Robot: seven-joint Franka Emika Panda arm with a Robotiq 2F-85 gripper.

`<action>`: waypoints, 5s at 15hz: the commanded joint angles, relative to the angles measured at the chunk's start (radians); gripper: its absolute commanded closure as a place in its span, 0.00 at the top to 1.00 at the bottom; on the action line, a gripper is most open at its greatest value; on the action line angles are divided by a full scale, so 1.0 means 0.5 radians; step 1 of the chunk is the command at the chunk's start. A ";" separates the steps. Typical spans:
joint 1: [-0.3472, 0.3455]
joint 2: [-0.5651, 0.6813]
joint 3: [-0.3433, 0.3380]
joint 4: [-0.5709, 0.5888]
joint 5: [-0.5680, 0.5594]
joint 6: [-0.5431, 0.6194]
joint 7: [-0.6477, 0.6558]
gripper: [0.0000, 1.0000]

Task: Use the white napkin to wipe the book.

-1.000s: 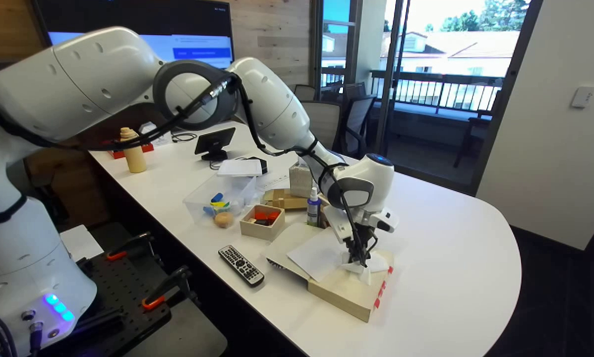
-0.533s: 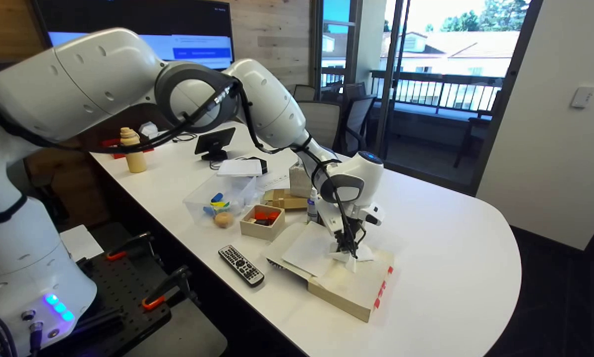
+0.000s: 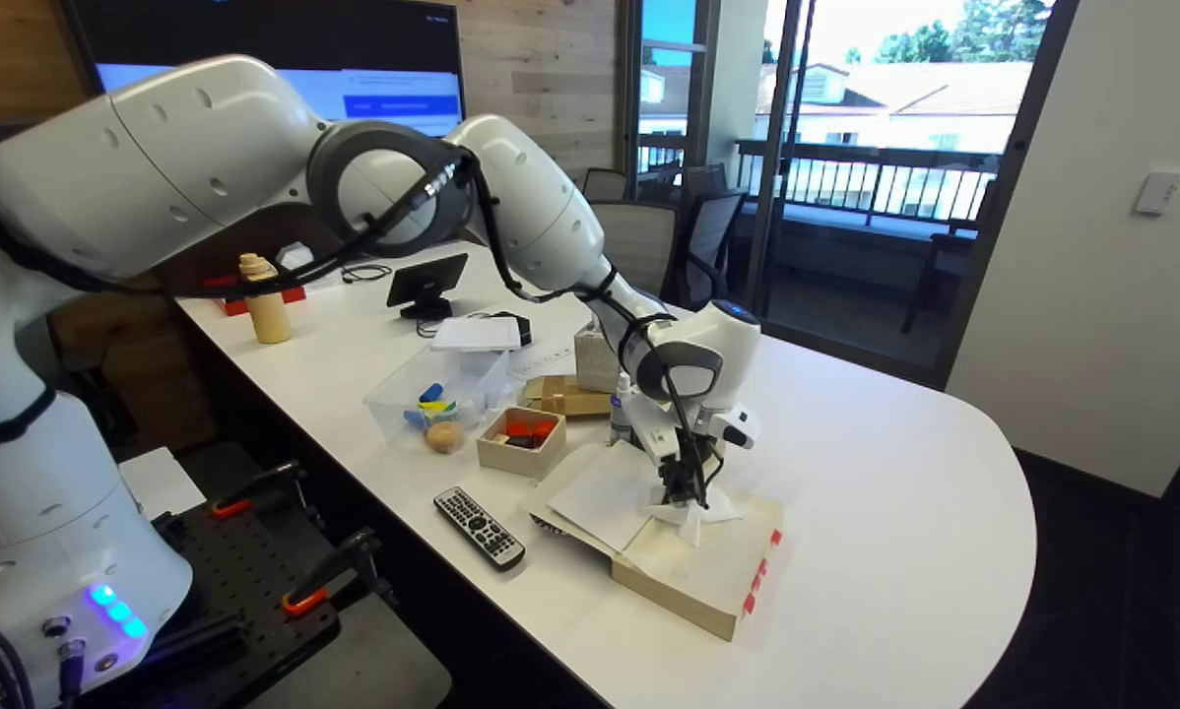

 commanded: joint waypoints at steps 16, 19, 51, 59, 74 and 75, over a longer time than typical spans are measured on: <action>-0.057 -0.016 -0.166 -0.042 0.042 -0.196 0.167 0.00; -0.046 0.005 -0.126 -0.007 0.048 -0.292 0.139 0.00; -0.169 -0.040 -0.181 -0.024 0.325 -0.525 0.246 0.00; -0.212 -0.101 -0.213 -0.079 0.359 -0.406 0.318 0.00; 0.030 -0.181 -0.242 0.036 0.127 -0.306 0.394 0.00; 0.054 -0.178 -0.239 0.057 0.104 -0.325 0.391 0.00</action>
